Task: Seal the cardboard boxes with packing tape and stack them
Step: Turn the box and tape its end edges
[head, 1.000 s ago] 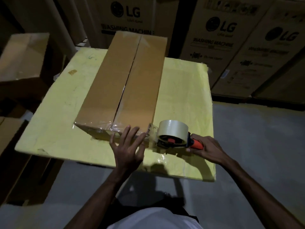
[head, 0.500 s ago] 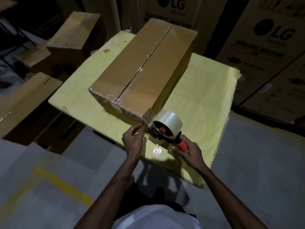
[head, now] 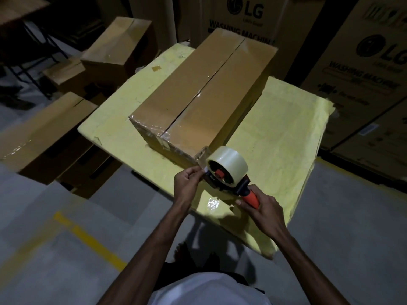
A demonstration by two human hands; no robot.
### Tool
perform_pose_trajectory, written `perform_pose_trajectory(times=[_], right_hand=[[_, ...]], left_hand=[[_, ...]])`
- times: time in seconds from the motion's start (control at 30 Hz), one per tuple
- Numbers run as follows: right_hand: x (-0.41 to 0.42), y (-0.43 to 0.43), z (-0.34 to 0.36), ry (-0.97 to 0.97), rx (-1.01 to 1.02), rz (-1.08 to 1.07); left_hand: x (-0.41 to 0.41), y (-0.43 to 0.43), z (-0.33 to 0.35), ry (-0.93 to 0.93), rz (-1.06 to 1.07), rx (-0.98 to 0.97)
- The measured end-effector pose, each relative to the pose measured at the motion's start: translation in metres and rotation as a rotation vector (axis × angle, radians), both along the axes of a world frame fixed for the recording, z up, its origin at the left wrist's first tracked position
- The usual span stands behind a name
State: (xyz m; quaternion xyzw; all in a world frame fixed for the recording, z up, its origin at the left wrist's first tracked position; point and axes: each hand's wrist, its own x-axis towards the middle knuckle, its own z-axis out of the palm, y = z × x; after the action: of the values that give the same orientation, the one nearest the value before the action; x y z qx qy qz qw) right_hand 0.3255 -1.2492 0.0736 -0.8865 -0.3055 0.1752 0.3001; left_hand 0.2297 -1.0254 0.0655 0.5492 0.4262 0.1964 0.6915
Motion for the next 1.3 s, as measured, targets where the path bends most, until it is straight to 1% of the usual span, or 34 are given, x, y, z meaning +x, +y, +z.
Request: perform_pose_trajectory(times=[0.07,0.23,0.33,0.5,0.6,0.67,0.77,0.9,1.0,1.13,1.3], right_hand=[[-0.001,-0.005,0.011,-0.047,-0.042,0.012],[-0.006,-0.005,0.031,-0.104,-0.134,0.060],[-0.004,-0.003,0.044,-0.137,-0.191,0.080],[-0.001,0.000,0.063,-0.196,-0.255,0.101],[-0.001,0.002,0.074,-0.203,-0.299,0.128],[-0.002,0.005,0.081,-0.180,-0.330,0.149],[-0.007,0.008,0.086,-0.151,-0.338,0.160],[-0.016,0.009,0.077,-0.125,-0.322,0.092],[-0.026,0.010,0.065,-0.082,-0.285,0.043],[-0.034,0.014,0.062,-0.116,-0.281,0.039],[-0.038,0.019,0.064,-0.104,-0.268,0.026]], left_hand=[[-0.001,-0.006,0.002,-0.044,0.020,-0.089],[0.005,-0.009,0.009,-0.071,0.018,-0.291],[0.007,-0.010,0.010,-0.065,0.043,-0.306],[0.011,-0.011,0.015,-0.079,0.264,-0.285],[0.014,-0.012,0.019,-0.158,0.328,-0.359],[0.014,-0.011,0.019,-0.148,0.344,-0.382],[0.016,-0.011,0.017,-0.114,0.313,-0.338],[0.014,-0.011,0.016,-0.120,0.242,-0.263],[0.013,-0.011,0.018,-0.141,0.199,-0.268],[0.011,-0.009,0.019,-0.142,0.204,-0.253],[0.010,-0.008,0.016,-0.115,0.219,-0.204]])
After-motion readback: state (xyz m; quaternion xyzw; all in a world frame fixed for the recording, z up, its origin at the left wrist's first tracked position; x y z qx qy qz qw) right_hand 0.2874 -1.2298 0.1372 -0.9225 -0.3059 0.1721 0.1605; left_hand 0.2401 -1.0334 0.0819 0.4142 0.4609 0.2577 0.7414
